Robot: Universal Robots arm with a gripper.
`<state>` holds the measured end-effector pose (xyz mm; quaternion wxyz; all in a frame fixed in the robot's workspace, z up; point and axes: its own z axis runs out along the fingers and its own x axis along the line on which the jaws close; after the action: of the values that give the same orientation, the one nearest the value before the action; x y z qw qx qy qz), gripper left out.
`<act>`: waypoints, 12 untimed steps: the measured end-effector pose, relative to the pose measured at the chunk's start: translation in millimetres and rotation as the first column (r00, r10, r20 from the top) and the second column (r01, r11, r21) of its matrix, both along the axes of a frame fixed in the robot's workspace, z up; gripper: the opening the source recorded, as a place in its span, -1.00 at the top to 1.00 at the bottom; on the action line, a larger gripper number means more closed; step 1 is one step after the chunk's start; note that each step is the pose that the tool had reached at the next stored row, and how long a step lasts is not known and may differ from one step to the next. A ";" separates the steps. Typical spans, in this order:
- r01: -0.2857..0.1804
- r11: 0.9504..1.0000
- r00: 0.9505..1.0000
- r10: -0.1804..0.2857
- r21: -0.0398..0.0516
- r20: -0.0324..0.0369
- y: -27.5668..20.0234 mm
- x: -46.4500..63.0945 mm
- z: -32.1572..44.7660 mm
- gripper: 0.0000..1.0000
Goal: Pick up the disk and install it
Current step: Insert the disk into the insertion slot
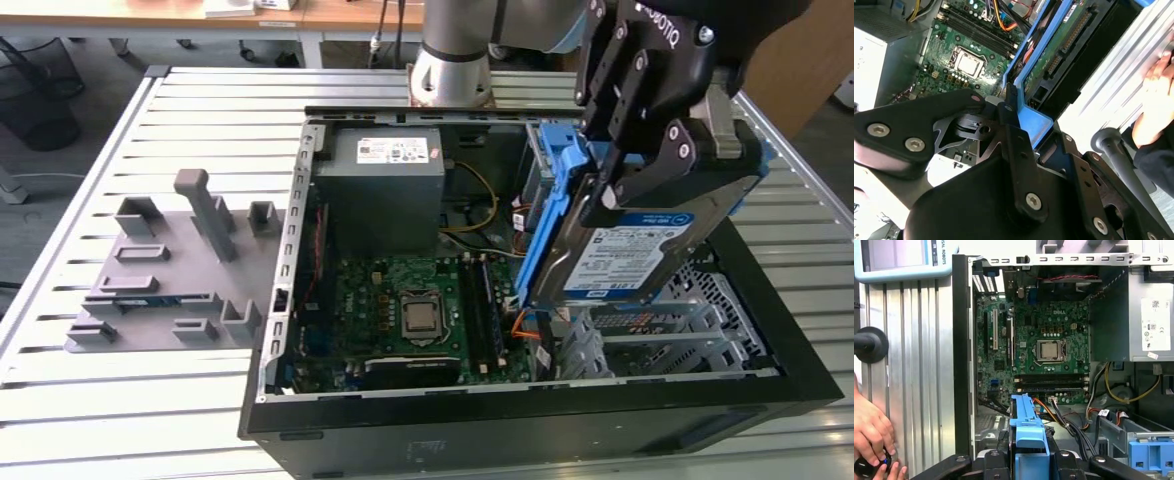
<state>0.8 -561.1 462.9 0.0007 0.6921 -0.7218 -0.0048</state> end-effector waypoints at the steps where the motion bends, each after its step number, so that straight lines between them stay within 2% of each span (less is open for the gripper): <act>1: 0.000 1.000 1.000 0.000 0.000 0.000 -0.5 0.6 -0.5 0.27; 8: -0.001 1.000 1.000 0.001 0.000 0.000 -1.8 16.7 -1.7 0.27; 12: -0.005 1.000 1.000 0.005 0.000 0.000 -3.6 18.0 -3.4 0.27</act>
<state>18.9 -564.7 459.5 0.0007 0.6940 -0.7200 -0.0048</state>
